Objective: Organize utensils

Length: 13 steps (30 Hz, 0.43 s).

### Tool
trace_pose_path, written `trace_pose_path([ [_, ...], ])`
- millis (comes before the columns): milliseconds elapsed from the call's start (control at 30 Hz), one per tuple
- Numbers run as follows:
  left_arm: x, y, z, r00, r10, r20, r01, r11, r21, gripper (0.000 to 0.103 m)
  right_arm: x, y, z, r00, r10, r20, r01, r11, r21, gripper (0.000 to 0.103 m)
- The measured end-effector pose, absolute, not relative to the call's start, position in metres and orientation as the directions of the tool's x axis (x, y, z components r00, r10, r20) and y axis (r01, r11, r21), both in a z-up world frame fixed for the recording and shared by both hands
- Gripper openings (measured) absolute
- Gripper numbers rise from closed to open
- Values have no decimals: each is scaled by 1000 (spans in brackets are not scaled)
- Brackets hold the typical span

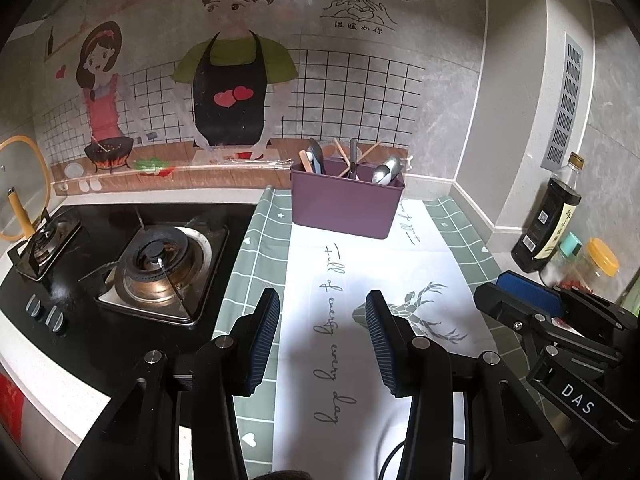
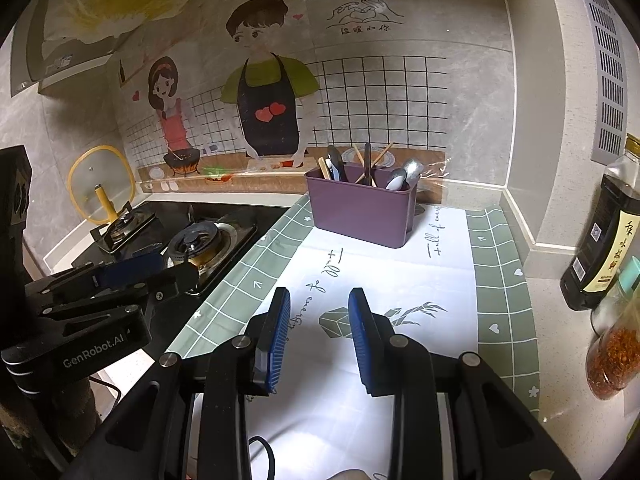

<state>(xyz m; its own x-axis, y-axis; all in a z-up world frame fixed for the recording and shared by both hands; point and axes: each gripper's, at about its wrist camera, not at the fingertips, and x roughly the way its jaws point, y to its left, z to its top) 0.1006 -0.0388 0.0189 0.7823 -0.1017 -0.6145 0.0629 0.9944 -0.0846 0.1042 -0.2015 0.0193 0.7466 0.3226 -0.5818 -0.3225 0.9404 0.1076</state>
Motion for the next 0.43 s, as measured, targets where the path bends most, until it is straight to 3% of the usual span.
trace_pose_path([
  [433,112,-37,21,774,-93,-626,41,994,-97,46,106,-206,27,759,312,-571,-318,944,92,29],
])
